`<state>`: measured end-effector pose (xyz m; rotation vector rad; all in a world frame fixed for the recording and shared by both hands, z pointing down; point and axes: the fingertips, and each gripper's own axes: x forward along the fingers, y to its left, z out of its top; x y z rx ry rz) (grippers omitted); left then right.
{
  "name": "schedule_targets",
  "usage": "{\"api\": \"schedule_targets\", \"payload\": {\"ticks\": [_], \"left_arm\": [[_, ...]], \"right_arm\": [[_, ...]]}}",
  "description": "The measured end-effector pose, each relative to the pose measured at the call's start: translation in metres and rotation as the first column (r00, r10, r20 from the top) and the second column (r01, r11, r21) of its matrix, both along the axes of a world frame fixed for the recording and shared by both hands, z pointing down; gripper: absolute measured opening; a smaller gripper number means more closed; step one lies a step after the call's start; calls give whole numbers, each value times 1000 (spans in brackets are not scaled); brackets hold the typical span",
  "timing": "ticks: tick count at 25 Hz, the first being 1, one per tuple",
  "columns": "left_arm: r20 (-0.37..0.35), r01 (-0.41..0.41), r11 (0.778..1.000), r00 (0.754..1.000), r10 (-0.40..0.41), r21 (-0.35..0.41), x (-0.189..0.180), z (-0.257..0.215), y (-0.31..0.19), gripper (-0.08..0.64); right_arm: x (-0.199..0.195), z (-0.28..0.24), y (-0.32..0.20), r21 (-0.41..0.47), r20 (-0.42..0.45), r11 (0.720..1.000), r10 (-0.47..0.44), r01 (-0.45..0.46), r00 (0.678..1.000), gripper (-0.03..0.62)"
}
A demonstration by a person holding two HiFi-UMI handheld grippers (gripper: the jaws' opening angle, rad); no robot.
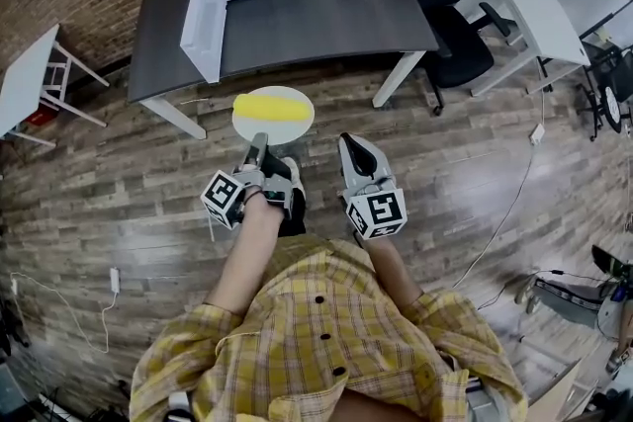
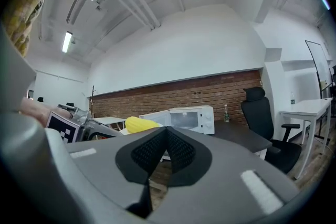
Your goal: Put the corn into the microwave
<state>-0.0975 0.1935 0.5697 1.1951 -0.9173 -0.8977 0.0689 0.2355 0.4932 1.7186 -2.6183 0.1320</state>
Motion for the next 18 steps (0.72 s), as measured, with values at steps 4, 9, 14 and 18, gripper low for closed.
{"api": "schedule_targets", "payload": {"ticks": [4,9,14,18], "left_arm": [[13,7,1000,1000,-7,13,2,-1,-34,20],[16,18,1000,1000,-18,16,-1,-5,-74,18],[34,18,1000,999,-17,-6,-7,-6,-115,18],[35,16,1000,999,-16,-9,-13,-10,-150,18]], "right_arm": [[1,0,-36,-4,-14,1000,-12,12,1000,2],[-1,0,-85,-21,-13,1000,-6,6,1000,2],[-13,-7,-130,-30,-12,999,-26,25,1000,3],[-22,-12,-166,-35,-5,999,-39,38,999,2]]}}
